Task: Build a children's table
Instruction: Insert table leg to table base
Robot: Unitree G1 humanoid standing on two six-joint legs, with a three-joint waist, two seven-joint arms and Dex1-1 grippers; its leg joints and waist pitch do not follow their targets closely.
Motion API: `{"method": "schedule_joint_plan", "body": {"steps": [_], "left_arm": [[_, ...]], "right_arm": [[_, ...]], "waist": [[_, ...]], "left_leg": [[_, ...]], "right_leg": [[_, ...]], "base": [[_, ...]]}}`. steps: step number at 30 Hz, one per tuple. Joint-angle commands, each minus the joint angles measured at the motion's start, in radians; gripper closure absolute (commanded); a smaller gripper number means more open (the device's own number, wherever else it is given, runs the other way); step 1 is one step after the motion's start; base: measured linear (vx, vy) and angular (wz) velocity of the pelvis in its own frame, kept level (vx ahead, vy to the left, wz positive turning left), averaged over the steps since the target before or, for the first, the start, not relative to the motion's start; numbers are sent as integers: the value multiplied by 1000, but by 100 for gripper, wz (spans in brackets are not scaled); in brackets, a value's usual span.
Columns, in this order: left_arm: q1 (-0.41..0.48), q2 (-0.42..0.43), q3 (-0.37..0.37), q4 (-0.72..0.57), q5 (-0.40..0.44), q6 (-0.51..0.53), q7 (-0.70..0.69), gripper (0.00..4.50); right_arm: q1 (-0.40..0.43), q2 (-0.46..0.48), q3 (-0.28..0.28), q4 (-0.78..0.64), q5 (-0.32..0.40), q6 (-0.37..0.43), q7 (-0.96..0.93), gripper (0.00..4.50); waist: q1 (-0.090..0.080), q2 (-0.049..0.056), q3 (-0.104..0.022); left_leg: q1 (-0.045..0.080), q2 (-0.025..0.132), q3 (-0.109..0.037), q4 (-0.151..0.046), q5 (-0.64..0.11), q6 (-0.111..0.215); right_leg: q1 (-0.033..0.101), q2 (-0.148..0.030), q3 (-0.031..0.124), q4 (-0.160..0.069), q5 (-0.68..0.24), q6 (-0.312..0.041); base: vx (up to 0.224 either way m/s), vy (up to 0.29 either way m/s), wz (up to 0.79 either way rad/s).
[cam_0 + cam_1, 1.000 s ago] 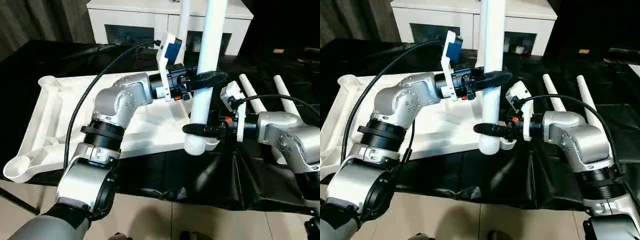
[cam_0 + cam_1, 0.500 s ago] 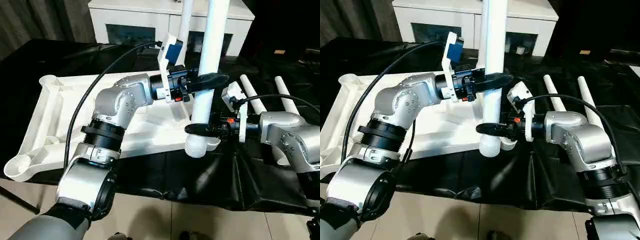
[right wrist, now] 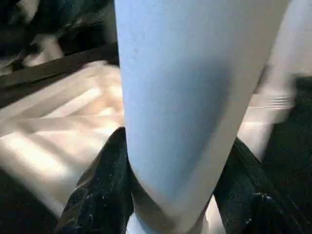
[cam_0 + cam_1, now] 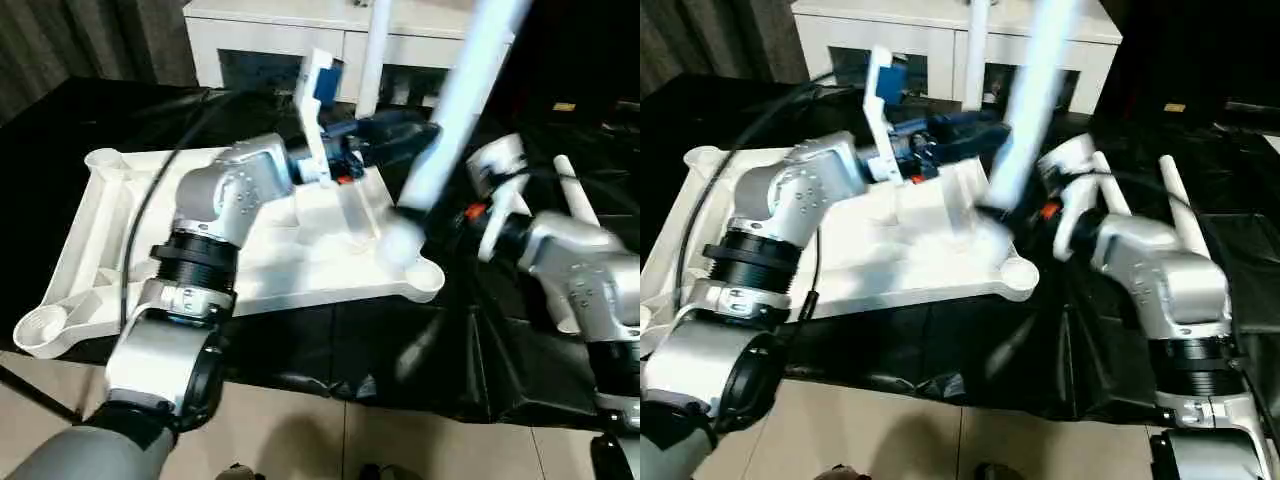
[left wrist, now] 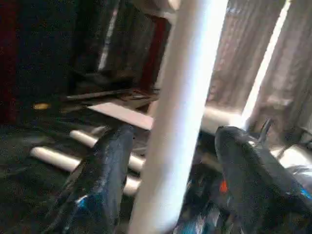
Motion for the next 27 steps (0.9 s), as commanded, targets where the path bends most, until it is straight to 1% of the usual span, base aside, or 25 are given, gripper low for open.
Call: {"method": "schedule_joint_plan", "body": {"steps": [1,2,3,4,5,6,7,8,9,10,11,12,13,14,15,16,17,18,19,21,22,23,24,26,27], "left_arm": [[79,59,-129,22,189,-171,27,128],[91,66,-149,19,211,-191,27,128],[180,82,-267,-44,306,-265,22,128],[184,82,-272,-48,309,-267,21,128],[239,74,-308,-102,312,-265,11,128],[247,72,-311,-111,310,-261,10,128],[280,59,-317,-134,304,-253,21,128],[308,45,-320,-144,306,-247,48,128],[333,35,-324,-147,316,-258,72,128],[345,30,-327,-145,326,-270,88,128],[363,27,-334,-148,331,-271,99,128],[377,27,-344,-150,339,-277,102,128],[385,29,-356,-148,350,-275,105,145],[387,31,-371,-132,376,-278,111,155],[387,31,-371,-132,376,-278,111,155],[384,32,-372,-119,392,-267,121,161],[377,39,-384,-113,401,-249,109,167],[373,44,-393,-113,408,-235,102,180],[367,49,-403,-106,419,-226,98,193],[360,58,-417,-100,436,-205,101,204],[353,65,-423,-93,455,-173,123,204],[352,65,-423,-93,457,-170,125,225],[352,66,-423,-92,460,-167,129,234],[344,71,-422,-80,474,-166,139,241],[343,71,-422,-79,475,-165,138,247]], "right_arm": [[24,-29,-64,33,-65,-65,-90,266],[28,-31,-68,34,-71,-69,-100,266],[70,-30,-93,0,-77,-58,-132,266],[72,-29,-94,-3,-76,-56,-133,266],[107,-24,-91,-47,-75,-42,-140,266],[113,-23,-89,-54,-75,-40,-140,266],[140,-18,-82,-88,-77,-33,-149,266],[167,-12,-75,-120,-79,-25,-160,266],[188,-4,-74,-141,-80,-17,-177,266],[198,0,-75,-151,-80,-12,-188,266],[208,6,-76,-157,-86,-10,-209,266],[214,9,-77,-160,-86,-4,-221,266],[220,13,-74,-161,-92,-17,-226,266],[225,13,-62,-163,-101,-29,-221,266],[225,13,-62,-163,-101,-29,-221,266],[226,17,-58,-170,-96,-26,-213,266],[221,18,-57,-169,-92,-23,-208,266],[218,18,-56,-171,-91,-20,-207,266],[215,17,-55,-170,-91,-19,-204,266],[213,16,-51,-171,-90,-19,-204,266],[210,14,-46,-170,-89,-21,-206,266],[209,14,-46,-170,-89,-21,-206,266],[209,14,-45,-170,-89,-21,-207,266],[205,14,-43,-166,-88,-23,-202,266],[205,14,-43,-165,-87,-23,-201,266]], "waist": [[0,-15,-95],[0,-15,-95],[-1,-15,-94],[-3,-11,-95],[-2,-5,-98],[-4,0,-100],[-5,-8,-98],[-2,-8,-98],[-2,-10,-94],[-3,-11,-92],[-6,-16,-90],[-7,-17,-89],[-13,-16,-84],[-18,-26,-83],[-22,-20,-82],[-28,-8,-83],[-31,-11,-82],[-33,-12,-81],[-34,-12,-80],[-36,-6,-79],[-37,-4,-79],[-38,-7,-79],[-38,-6,-79],[-41,-1,-81],[-41,-1,-81]], "left_leg": [[3,27,-5,-74,-65,75],[3,27,-5,-74,-65,75],[1,31,-6,-76,-44,73],[2,29,-1,-75,-33,77],[5,30,-3,-74,-28,81],[8,31,-1,-72,-23,84],[6,35,1,-73,-30,96],[5,37,-1,-74,-39,97],[6,40,0,-77,-64,95],[5,40,0,-77,-79,91],[2,37,1,-79,-110,81],[4,36,0,-80,-121,73],[2,33,0,-82,-152,53],[1,32,1,-83,-164,49],[2,30,-1,-83,-176,42],[5,28,-2,-81,-183,38],[3,27,-4,-82,-195,37],[4,27,-3,-82,-203,36],[4,26,-4,-82,-209,36],[6,23,-6,-80,-227,33],[6,24,-6,-81,-230,30],[3,23,-9,-82,-233,32],[4,23,-9,-82,-237,31],[3,25,-12,-85,-239,33],[3,25,-12,-85,-239,33]], "right_leg": [[81,-38,27,-53,-264,-177],[81,-38,27,-53,-264,-177],[81,-38,31,-51,-257,-154],[78,-36,33,-47,-237,-164],[78,-35,34,-44,-216,-175],[75,-34,35,-42,-192,-188],[75,-36,35,-39,-158,-223],[78,-38,34,-38,-160,-229],[75,-39,34,-44,-186,-232],[75,-39,34,-45,-205,-228],[77,-40,33,-52,-260,-207],[76,-40,32,-54,-290,-195],[72,-37,31,-64,-371,-153],[71,-36,30,-69,-402,-136],[69,-36,29,-73,-445,-111],[65,-35,29,-80,-458,-97],[65,-34,26,-82,-478,-87],[63,-34,26,-85,-492,-82],[62,-34,25,-86,-507,-77],[58,-33,20,-95,-555,-58],[58,-33,20,-96,-557,-55],[60,-32,15,-98,-564,-47],[60,-32,14,-100,-570,-45],[61,-33,11,-101,-550,-51],[61,-33,11,-101,-550,-51]], "base": [[0,0,0],[0,0,0],[0,0,0],[0,0,0],[0,0,0],[0,0,0],[0,0,0],[0,0,0],[0,0,0],[0,0,0],[0,0,0],[0,0,0],[0,0,0],[0,0,0],[0,0,0],[0,0,0],[0,0,0],[0,0,0],[0,0,0],[0,0,0],[0,0,0],[0,0,0],[0,0,0],[0,0,0],[0,0,0]]}}
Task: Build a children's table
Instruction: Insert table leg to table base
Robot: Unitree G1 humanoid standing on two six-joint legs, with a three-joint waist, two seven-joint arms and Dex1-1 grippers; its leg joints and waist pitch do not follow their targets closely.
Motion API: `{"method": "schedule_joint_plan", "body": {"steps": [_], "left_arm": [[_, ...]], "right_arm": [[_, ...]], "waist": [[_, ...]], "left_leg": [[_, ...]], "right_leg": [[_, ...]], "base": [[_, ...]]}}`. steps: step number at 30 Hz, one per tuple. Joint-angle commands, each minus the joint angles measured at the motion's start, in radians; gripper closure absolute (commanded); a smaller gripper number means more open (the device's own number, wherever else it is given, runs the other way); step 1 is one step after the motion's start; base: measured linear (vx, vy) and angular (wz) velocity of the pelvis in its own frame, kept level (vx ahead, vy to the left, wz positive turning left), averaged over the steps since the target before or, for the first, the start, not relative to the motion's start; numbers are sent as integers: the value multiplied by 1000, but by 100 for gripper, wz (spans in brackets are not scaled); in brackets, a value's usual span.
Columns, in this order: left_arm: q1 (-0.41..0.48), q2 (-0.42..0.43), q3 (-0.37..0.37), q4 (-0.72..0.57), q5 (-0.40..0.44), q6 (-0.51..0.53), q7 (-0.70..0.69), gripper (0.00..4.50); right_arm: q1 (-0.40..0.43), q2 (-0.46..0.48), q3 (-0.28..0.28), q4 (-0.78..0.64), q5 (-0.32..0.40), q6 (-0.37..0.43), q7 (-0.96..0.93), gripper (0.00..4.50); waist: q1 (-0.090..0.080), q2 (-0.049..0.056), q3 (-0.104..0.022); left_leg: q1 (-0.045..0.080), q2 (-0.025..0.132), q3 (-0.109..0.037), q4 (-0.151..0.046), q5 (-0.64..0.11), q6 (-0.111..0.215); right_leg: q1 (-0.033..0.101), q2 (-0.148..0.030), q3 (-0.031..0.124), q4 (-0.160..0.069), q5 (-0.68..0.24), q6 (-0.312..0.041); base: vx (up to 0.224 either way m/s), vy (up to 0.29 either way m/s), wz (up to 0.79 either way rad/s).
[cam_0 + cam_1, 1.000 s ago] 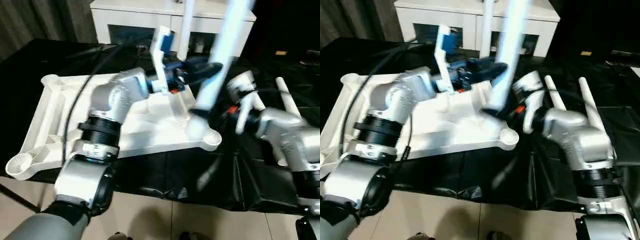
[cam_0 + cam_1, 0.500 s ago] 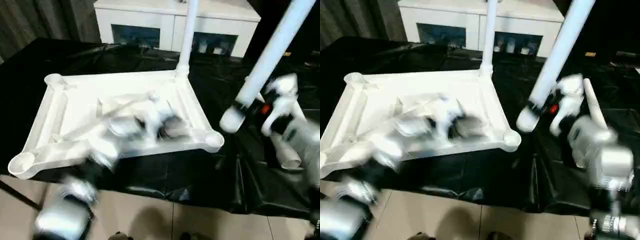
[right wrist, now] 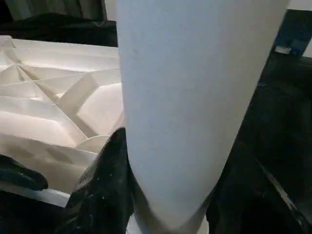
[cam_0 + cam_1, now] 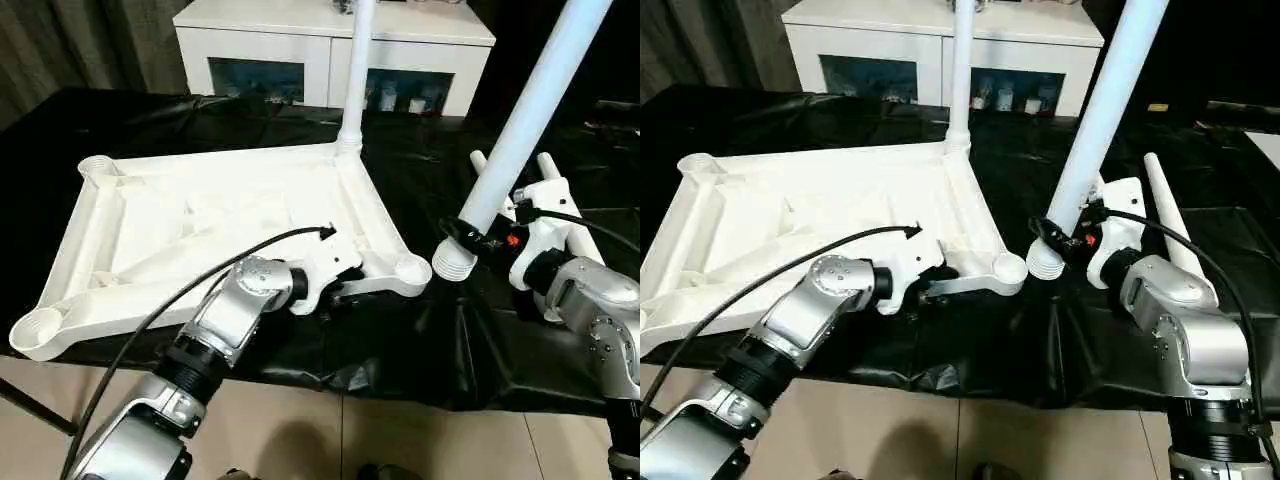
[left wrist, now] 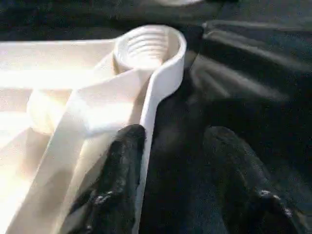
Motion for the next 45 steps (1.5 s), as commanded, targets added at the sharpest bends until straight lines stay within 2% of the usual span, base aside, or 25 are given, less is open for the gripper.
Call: {"method": "schedule_joint_plan", "body": {"steps": [1,6,7,8,11,12,14,15,16,18,22,25,28,30,31,33,35,36,37,38,40,41,42,43,45], "left_arm": [[-29,13,-9,13,29,8,2,258],[-46,15,-6,31,37,-4,7,291],[-51,14,-4,35,38,-5,12,302],[-56,13,-5,39,38,-3,8,302],[-78,8,-6,70,45,-9,11,328],[-79,8,-6,71,46,-10,11,333],[-87,4,-3,89,52,-15,14,351],[-92,3,-4,97,56,-18,12,361],[-96,3,-8,107,60,-16,6,367],[-104,12,-31,133,77,-16,-19,376],[-108,21,-44,149,89,-6,-34,412],[-110,25,-46,172,101,-20,-29,431],[-113,23,-45,189,107,-27,-27,450],[-114,18,-35,188,94,-12,-35,450],[-114,15,-27,183,85,1,-41,417],[-117,7,-6,180,64,25,-40,410],[-118,8,-5,178,62,25,-43,406],[-120,7,-5,182,65,16,-37,383],[-120,7,-5,183,66,13,-34,372],[-123,5,-4,188,68,4,-27,368],[-129,3,-3,203,74,-8,-17,361],[-130,2,-3,206,75,-7,-18,361],[-130,1,-2,207,76,-7,-18,332],[-132,0,-1,213,81,-10,-12,326],[-134,-2,1,218,84,-10,-5,321]], "right_arm": [[-30,-9,7,-17,9,-6,16,266],[-35,-15,16,-11,11,-12,38,266],[-36,-16,17,-10,11,-12,39,266],[-38,-16,18,-9,11,-12,39,266],[-37,-16,21,-11,12,-12,42,266],[-36,-16,21,-11,12,-12,42,266],[-31,-17,23,-17,12,-11,46,266],[-29,-17,23,-22,16,-8,50,266],[-27,-19,23,-25,17,-7,54,266],[-26,-22,24,-26,19,-7,60,266],[-28,-27,24,-21,20,-8,65,266],[-33,-29,23,-14,20,-11,67,266],[-38,-29,22,-8,19,-14,70,266],[-40,-30,22,-4,19,-16,75,266],[-41,-30,22,-2,19,-17,76,266],[-46,-31,22,6,17,-20,73,266],[-49,-31,22,8,17,-20,71,266],[-49,-31,22,7,18,-19,72,266],[-49,-31,22,7,18,-19,72,266],[-50,-31,22,6,19,-18,72,266],[-49,-32,22,5,19,-17,76,266],[-49,-32,22,4,19,-17,77,266],[-49,-32,22,4,19,-17,78,266],[-49,-32,22,4,19,-17,79,266],[-49,-32,21,4,19,-17,79,266]], "waist": [[-7,-4,-76],[-16,-3,-77],[-16,-3,-78],[-15,3,-78],[-15,0,-79],[-14,6,-79],[-14,2,-82],[-13,10,-83],[-14,7,-85],[-13,11,-85],[-12,11,-86],[-14,13,-83],[-17,12,-81],[-19,9,-78],[-21,9,-76],[-25,7,-74],[-31,12,-75],[-36,9,-76],[-41,19,-74],[-44,24,-72],[-57,35,-69],[-65,36,-68],[-64,36,-67],[-67,32,-67],[-72,29,-67]], "left_leg": [[8,23,-11,-85,-261,42],[6,20,-12,-83,-280,48],[5,20,-12,-83,-268,52],[6,21,-13,-83,-266,51],[5,22,-11,-84,-258,53],[5,21,-12,-84,-257,53],[3,20,-10,-82,-241,58],[4,21,-11,-83,-237,58],[0,21,-10,-83,-227,63],[1,22,-9,-83,-222,67],[1,24,-9,-84,-215,67],[4,24,-8,-84,-237,65],[6,22,-10,-85,-269,58],[8,18,-11,-83,-292,54],[9,16,-12,-82,-302,52],[11,12,-12,-77,-316,50],[13,10,-15,-76,-327,51],[8,13,-19,-79,-330,53],[9,21,-24,-85,-347,56],[13,25,-26,-88,-368,56],[21,38,-36,-96,-440,47],[22,40,-39,-99,-468,40],[23,40,-40,-100,-479,36],[29,35,-38,-97,-486,32],[29,28,-36,-92,-472,35]], "right_leg": [[58,-31,13,-93,-526,-74],[59,-34,12,-95,-535,-80],[60,-35,14,-93,-521,-87],[60,-36,14,-92,-515,-90],[62,-35,16,-88,-484,-105],[62,-35,16,-88,-480,-107],[64,-34,18,-85,-452,-118],[65,-35,19,-82,-441,-123],[69,-34,20,-78,-413,-133],[68,-35,21,-78,-397,-144],[72,-37,23,-72,-374,-162],[69,-35,22,-76,-403,-160],[68,-35,18,-84,-465,-136],[64,-35,12,-95,-544,-101],[61,-35,8,-102,-583,-83],[56,-34,1,-112,-638,-58],[54,-33,-7,-120,-665,-38],[60,-34,-13,-122,-658,-34],[65,-37,-22,-125,-637,-42],[65,-38,-29,-129,-628,-46],[76,-44,-49,-135,-577,-61],[83,-46,-57,-137,-556,-60],[83,-48,-58,-138,-555,-60],[79,-50,-59,-142,-565,-58],[77,-52,-60,-143,-581,-58]], "base": [[0,0,0],[0,0,0],[0,0,0],[0,0,0],[0,0,0],[0,0,0],[0,0,0],[0,0,0],[0,0,0],[0,0,0],[0,0,0],[0,0,0],[0,0,0],[0,0,0],[0,0,0],[0,0,0],[0,0,0],[0,0,0],[0,0,0],[0,0,0],[0,0,0],[0,0,0],[0,0,0],[0,0,0],[0,0,0]]}}
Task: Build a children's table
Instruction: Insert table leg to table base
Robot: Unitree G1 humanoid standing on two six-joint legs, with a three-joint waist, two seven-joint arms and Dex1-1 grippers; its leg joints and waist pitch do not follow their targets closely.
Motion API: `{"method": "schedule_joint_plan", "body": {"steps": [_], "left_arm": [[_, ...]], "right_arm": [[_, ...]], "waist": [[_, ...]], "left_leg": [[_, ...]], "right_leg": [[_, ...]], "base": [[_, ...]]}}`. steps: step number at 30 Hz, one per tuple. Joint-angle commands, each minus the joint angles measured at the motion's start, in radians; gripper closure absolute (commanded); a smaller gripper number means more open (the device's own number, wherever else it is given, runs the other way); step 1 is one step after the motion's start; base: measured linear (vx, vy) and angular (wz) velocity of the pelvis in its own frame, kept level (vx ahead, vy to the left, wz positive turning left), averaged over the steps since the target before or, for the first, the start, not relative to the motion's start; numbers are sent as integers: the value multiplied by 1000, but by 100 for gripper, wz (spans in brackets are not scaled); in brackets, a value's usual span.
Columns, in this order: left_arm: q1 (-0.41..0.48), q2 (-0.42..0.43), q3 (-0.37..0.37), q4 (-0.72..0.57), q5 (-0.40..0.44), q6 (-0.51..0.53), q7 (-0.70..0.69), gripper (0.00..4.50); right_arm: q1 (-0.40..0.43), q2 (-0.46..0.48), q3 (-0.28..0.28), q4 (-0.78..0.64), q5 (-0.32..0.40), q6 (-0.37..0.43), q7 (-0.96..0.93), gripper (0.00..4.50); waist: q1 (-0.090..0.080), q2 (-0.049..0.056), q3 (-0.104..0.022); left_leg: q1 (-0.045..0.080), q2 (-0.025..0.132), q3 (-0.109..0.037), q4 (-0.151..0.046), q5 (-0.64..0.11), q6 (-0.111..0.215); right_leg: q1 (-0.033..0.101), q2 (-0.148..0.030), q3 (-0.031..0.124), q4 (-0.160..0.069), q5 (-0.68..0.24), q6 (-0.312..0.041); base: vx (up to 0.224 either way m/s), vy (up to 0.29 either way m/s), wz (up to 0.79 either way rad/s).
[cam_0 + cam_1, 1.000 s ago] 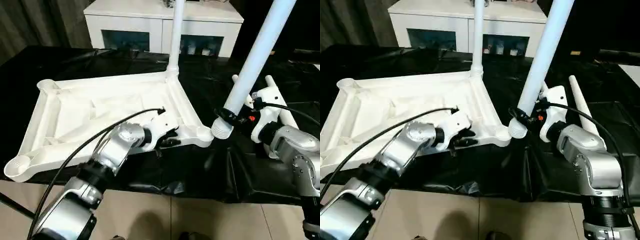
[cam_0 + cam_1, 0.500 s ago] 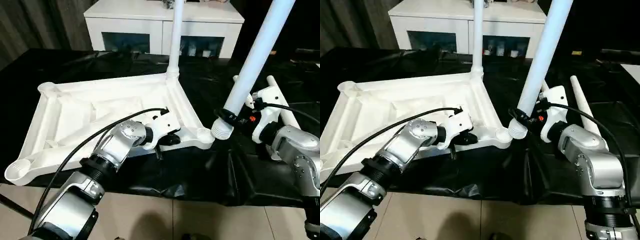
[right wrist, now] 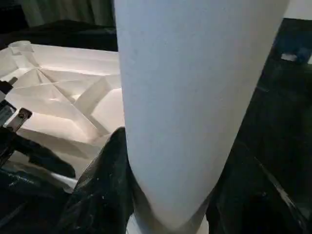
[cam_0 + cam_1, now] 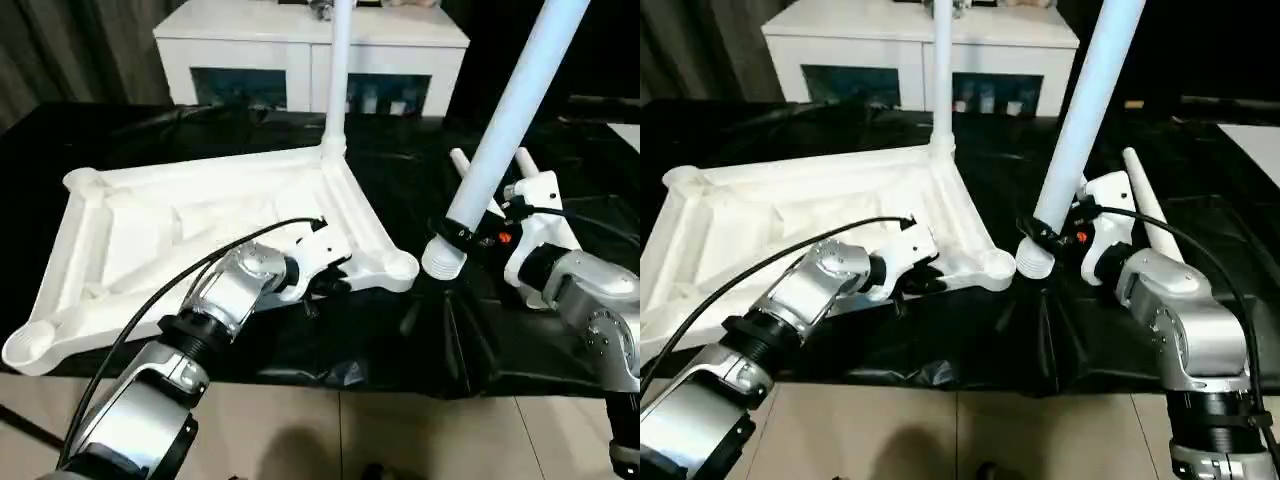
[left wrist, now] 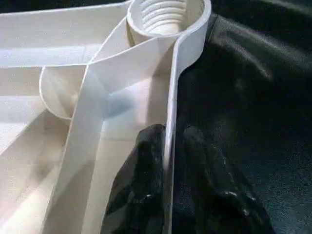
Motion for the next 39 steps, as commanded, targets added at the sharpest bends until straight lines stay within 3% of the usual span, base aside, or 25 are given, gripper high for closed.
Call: {"method": "schedule_joint_plan", "body": {"steps": [1,3,5,9,10,18,21,22,25,26,31,35,39], "left_arm": [[-24,-5,3,28,20,-19,19,308],[-30,-3,-11,48,34,-33,18,282],[-32,-4,-16,64,39,-42,18,273],[-38,-9,-14,97,44,-52,26,268],[-39,-9,-10,100,42,-52,27,286],[-29,15,16,75,25,-40,-3,355],[-7,36,44,24,-2,-5,-31,389],[4,44,51,6,-13,7,-43,389],[14,53,51,2,-10,7,-47,411],[15,55,49,2,-9,6,-48,430],[26,61,47,-8,-8,8,-47,450],[50,73,39,-48,-6,27,-57,450],[102,96,39,-121,-12,25,-78,450]], "right_arm": [[-20,-12,-8,-3,7,-15,2,266],[-17,-12,-8,-7,8,-14,2,266],[-15,-12,-8,-10,9,-13,3,266],[-13,-11,-12,-14,11,-11,3,266],[-12,-10,-12,-16,11,-11,2,266],[2,-10,-14,-30,19,-6,8,266],[1,-12,-15,-30,23,-4,13,266],[0,-13,-15,-25,22,-6,15,266],[1,-10,-11,-25,23,-8,15,266],[1,-10,-10,-25,23,-8,15,266],[-1,-5,-3,-23,26,-10,20,266],[-2,-3,3,-21,28,-10,25,266],[-9,6,7,-11,60,15,61,266]], "waist": [[-12,-4,-63],[-17,0,-65],[-24,-3,-66],[-31,-3,-69],[-30,2,-70],[-21,2,-74],[-22,1,-74],[-23,-4,-72],[-19,-3,-72],[-19,-3,-73],[-19,-3,-76],[-13,-4,-79],[-11,-4,-82]], "left_leg": [[16,19,-16,-91,-457,42],[13,22,-19,-91,-453,42],[9,22,-20,-91,-449,40],[5,21,-17,-91,-415,51],[3,21,-16,-92,-402,56],[-1,28,-12,-96,-345,70],[-5,29,-13,-98,-344,67],[-5,28,-11,-96,-346,65],[0,24,-9,-92,-340,62],[-4,25,-10,-94,-325,65],[-11,29,-13,-96,-296,67],[-9,32,-8,-95,-243,82],[-10,32,-5,-91,-204,99]], "right_leg": [[46,-41,-3,-88,-591,-54],[50,-46,-10,-87,-579,-49],[52,-51,-13,-85,-569,-48],[52,-54,-7,-79,-540,-72],[53,-53,-4,-75,-529,-81],[57,-55,11,-56,-446,-135],[59,-55,12,-52,-449,-136],[57,-55,12,-54,-471,-133],[52,-55,13,-56,-499,-122],[54,-54,14,-54,-488,-121],[60,-55,17,-45,-444,-130],[59,-55,27,-29,-343,-181],[61,-55,31,-20,-298,-201]], "base": [[0,0,0],[0,0,0],[0,0,0],[0,0,0],[0,0,0],[0,0,0],[0,0,0],[0,0,0],[0,0,0],[0,0,0],[0,0,0],[0,0,0],[0,0,0]]}}
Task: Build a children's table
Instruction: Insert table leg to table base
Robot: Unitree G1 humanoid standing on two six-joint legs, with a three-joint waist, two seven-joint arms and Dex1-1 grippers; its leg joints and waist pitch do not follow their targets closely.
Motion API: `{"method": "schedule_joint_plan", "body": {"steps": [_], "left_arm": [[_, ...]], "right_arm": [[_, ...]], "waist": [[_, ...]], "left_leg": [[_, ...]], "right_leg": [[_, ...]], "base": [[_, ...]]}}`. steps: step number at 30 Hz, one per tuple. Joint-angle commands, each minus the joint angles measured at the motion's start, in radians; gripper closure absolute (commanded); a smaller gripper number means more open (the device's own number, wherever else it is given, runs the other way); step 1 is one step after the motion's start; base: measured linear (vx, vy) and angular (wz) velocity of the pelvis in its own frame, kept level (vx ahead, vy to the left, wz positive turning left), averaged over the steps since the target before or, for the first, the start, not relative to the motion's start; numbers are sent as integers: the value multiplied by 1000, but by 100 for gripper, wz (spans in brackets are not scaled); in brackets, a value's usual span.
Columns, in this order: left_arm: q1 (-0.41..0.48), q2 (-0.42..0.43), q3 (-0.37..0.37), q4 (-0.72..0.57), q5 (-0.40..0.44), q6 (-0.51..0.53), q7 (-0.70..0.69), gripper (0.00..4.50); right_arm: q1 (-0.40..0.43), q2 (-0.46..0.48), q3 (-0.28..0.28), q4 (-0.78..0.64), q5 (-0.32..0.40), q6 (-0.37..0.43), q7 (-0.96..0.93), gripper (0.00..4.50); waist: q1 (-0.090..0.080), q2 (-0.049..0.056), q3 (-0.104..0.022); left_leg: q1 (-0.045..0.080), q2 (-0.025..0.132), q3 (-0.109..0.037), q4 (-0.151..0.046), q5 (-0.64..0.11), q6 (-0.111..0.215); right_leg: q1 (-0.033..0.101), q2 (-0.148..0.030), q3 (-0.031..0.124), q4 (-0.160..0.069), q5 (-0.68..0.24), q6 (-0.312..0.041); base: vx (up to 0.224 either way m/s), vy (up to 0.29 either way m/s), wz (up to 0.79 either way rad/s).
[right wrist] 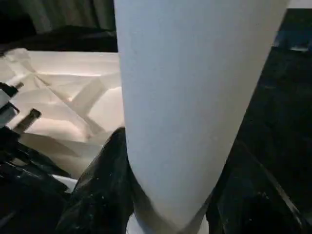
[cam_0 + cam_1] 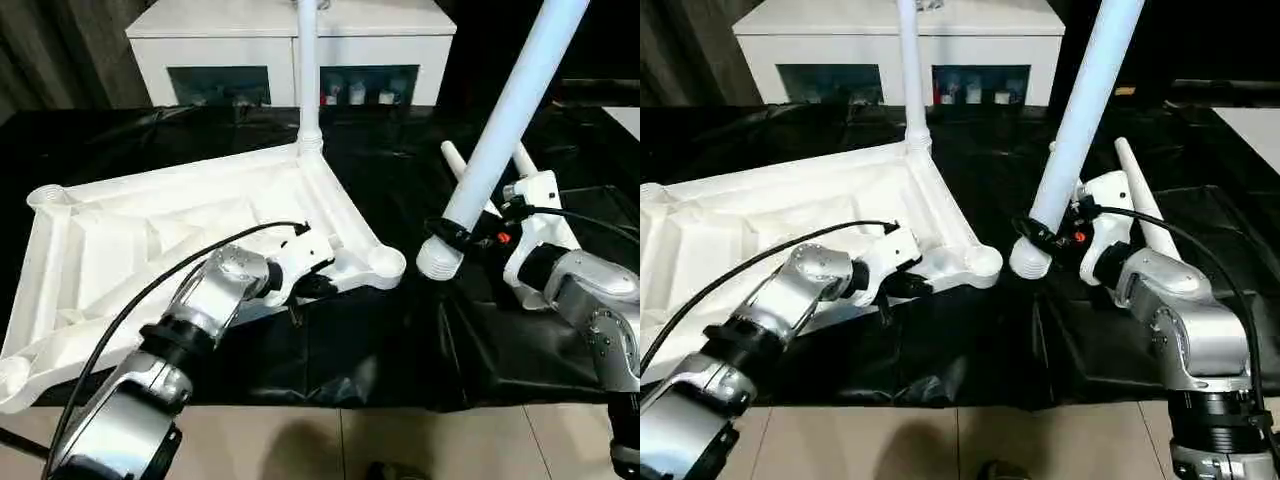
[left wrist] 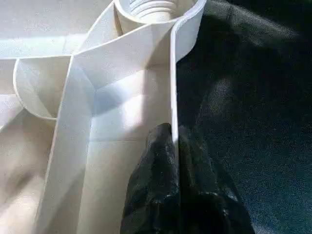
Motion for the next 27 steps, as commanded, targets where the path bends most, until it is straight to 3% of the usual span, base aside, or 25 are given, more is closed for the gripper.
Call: {"method": "schedule_joint_plan", "body": {"steps": [1,4,5,6,7,8,9,10,11,13,14,15,17,18,20,21,22,27], "left_arm": [[39,36,4,-38,4,0,-10,450],[81,48,7,-108,-26,-24,-49,450],[102,52,8,-153,-45,-32,-69,450],[102,52,8,-153,-45,-32,-69,450],[129,56,8,-213,-63,-39,-84,450],[134,56,6,-226,-63,-43,-83,450],[135,56,6,-228,-63,-44,-83,450],[140,56,5,-238,-60,-38,-78,450],[146,55,4,-248,-59,-35,-74,450],[153,54,7,-258,-62,-29,-69,450],[162,55,8,-269,-64,-25,-66,450],[165,55,9,-273,-65,-22,-65,450],[179,59,9,-292,-67,-15,-62,450],[181,61,8,-297,-65,-14,-62,450],[184,62,9,-305,-62,-9,-63,450],[187,63,10,-313,-59,-4,-63,450],[187,64,11,-317,-55,-1,-61,450],[173,63,13,-303,-42,-7,-55,450]], "right_arm": [[-10,3,7,-4,34,22,35,266],[-11,-7,23,9,68,67,91,266],[-22,-11,44,37,59,65,113,266],[-22,-11,44,37,59,65,113,266],[-49,-7,69,87,45,55,137,266],[-64,-2,75,111,39,50,142,266],[-67,-1,76,115,38,49,143,266],[-82,3,83,138,35,44,148,266],[-98,9,89,165,30,37,151,266],[-111,14,94,187,25,31,154,266],[-127,19,99,210,22,26,161,266],[-137,25,101,225,21,23,163,266],[-173,45,106,275,19,18,171,266],[-182,50,105,284,25,22,174,266],[-190,53,112,295,27,24,184,267],[-196,54,117,303,29,25,190,267],[-200,51,128,314,26,26,205,267],[-195,29,162,331,31,60,273,267]], "waist": [[14,-18,-77],[19,-12,-80],[21,-19,-81],[23,-14,-79],[26,-26,-80],[28,-22,-82],[29,-31,-79],[35,-25,-78],[34,-36,-78],[41,-31,-76],[47,-49,-76],[48,-54,-77],[51,-43,-75],[52,-56,-75],[59,-50,-76],[60,-56,-76],[64,-55,-77],[69,-59,-77]], "left_leg": [[-11,31,-4,-78,-203,103],[-11,30,-2,-73,-176,105],[-11,32,-2,-73,-163,106],[-15,34,-3,-75,-147,107],[-11,35,0,-74,-145,105],[-12,35,-3,-73,-140,102],[-16,33,0,-74,-136,104],[-8,32,3,-73,-137,100],[-10,33,4,-73,-135,99],[-9,33,6,-73,-141,89],[-9,32,9,-73,-142,85],[-12,31,8,-73,-140,84],[-13,31,8,-74,-139,76],[-8,31,12,-73,-141,76],[-6,32,14,-73,-135,75],[-8,32,14,-74,-124,77],[-3,34,15,-74,-118,78],[-4,32,18,-73,-121,84]], "right_leg": [[67,-40,50,-50,-302,-199],[66,-38,52,-45,-300,-199],[67,-37,53,-43,-289,-202],[69,-37,54,-39,-275,-208],[64,-36,55,-40,-280,-208],[69,-38,55,-31,-274,-215],[67,-37,56,-33,-292,-210],[60,-35,58,-38,-314,-204],[60,-34,58,-37,-320,-200],[56,-35,61,-36,-347,-192],[54,-32,65,-37,-363,-176],[57,-34,67,-31,-367,-176],[53,-34,72,-30,-382,-176],[48,-32,75,-32,-374,-179],[48,-32,80,-28,-360,-183],[49,-30,80,-26,-342,-186],[46,-30,82,-24,-322,-194],[48,-28,85,-23,-307,-201]], "base": [[0,0,0],[0,0,0],[0,0,0],[0,0,0],[0,0,0],[0,0,0],[0,0,0],[0,0,0],[0,0,0],[0,0,0],[0,0,0],[0,0,0],[0,0,0],[0,0,0],[0,0,0],[0,0,0],[0,0,0],[0,0,0]]}}
